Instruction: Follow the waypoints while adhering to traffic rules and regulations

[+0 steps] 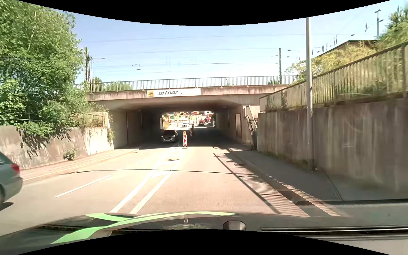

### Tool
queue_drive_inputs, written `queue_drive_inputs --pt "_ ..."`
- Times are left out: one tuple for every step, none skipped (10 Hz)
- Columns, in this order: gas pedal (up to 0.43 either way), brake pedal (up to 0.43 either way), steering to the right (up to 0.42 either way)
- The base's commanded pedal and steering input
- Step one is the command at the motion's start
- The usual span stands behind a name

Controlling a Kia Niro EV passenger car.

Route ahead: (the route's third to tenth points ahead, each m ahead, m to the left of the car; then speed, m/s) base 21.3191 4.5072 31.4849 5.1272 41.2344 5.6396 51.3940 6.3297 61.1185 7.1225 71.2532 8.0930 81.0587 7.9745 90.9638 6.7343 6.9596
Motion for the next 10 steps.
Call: queue_drive_inputs --pt "0.028 0.0 -0.014" --pt "0.039 0.0 -0.018" --pt "0.047 0.0 -0.021" --pt "0.047 0.0 -0.023" --pt "0.047 0.0 -0.026" --pt "0.059 0.0 -0.027" --pt "0.059 0.0 -0.027" --pt "0.059 0.0 -0.027" --pt "0.059 0.0 -0.027" --pt "0.059 0.0 -0.025"
